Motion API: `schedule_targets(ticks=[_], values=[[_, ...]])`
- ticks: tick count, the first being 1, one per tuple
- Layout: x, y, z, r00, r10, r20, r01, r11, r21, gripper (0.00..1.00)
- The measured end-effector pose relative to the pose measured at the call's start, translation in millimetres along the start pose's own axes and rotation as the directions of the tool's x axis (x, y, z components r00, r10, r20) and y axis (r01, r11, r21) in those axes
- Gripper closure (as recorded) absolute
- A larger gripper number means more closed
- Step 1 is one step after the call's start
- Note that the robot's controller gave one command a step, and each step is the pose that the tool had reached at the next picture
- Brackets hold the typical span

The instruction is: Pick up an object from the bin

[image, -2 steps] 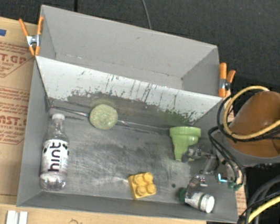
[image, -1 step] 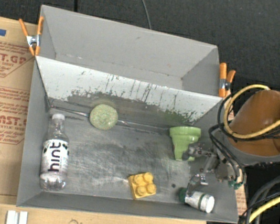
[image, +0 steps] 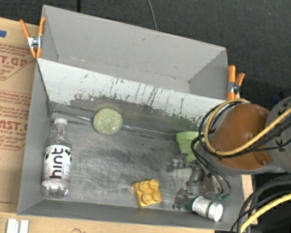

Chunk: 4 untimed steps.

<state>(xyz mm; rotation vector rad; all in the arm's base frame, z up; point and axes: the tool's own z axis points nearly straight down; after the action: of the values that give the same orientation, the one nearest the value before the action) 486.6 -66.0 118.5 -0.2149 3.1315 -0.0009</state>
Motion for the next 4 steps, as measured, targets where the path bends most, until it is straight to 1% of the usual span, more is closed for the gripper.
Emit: schedule_targets(ticks=[1,2,3,4], values=[[-7.1,23.8,-18.6,0.996,-0.093,-0.004,0.093,0.996,-0.002,0.0],[-0.8,41.9,-5.6,0.99,-0.143,-0.002,0.143,0.99,-0.001,0.0],[-3.7,53.5,45.6,0.999,0.033,0.003,-0.033,0.999,-0.001,0.0],[-12.2,54.7,55.6,0.995,-0.098,0.01,0.098,0.995,-0.001,1.0]])
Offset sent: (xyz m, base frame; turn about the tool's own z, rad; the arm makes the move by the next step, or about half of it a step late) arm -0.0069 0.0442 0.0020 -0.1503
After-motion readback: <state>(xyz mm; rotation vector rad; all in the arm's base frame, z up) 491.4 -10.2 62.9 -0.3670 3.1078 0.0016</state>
